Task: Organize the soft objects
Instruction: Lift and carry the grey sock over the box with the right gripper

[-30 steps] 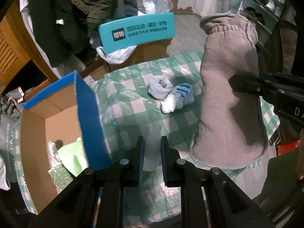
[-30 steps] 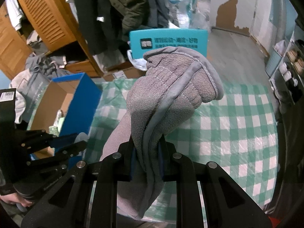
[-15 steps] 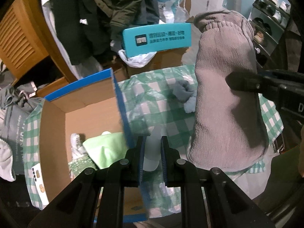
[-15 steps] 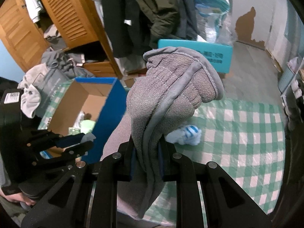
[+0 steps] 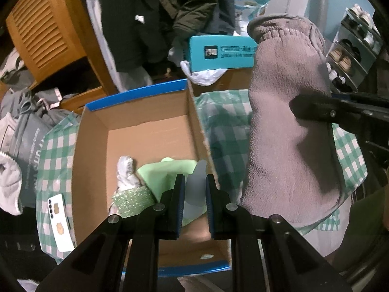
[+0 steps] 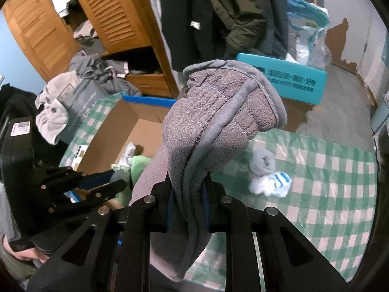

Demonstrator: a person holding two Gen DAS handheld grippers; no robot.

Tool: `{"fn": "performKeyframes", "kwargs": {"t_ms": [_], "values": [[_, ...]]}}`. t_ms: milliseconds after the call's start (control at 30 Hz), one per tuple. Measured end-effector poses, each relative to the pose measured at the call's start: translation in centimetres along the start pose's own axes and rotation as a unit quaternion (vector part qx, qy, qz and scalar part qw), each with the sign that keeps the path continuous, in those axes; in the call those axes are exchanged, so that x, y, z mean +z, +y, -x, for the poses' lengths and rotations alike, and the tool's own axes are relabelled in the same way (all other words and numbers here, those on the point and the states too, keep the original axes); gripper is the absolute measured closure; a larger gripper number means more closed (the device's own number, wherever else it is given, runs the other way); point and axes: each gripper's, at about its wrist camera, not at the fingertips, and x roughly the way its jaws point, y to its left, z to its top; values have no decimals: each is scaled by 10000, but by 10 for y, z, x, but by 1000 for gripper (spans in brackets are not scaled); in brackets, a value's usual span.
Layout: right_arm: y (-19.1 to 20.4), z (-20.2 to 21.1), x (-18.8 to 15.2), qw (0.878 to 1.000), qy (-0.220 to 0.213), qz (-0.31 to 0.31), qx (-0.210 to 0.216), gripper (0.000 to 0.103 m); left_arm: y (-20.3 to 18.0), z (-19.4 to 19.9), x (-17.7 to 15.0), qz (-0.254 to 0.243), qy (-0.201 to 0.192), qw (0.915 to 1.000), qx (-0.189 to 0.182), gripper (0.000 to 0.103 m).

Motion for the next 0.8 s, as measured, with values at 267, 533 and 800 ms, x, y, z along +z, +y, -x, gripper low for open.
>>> {"fn": "performKeyframes", "kwargs": {"t_ms": [267, 533, 800], "values": [[37, -18, 11, 9995, 125, 270, 133, 86, 29, -1, -11, 243, 40, 9997, 79, 87], [66, -42, 16, 9980, 348, 478, 205, 86, 59, -1, -21, 512, 70, 9985, 184, 87], [92, -65, 17, 9955, 579, 697, 259, 86, 79, -8, -30, 705, 182, 9970, 248, 87]]}}
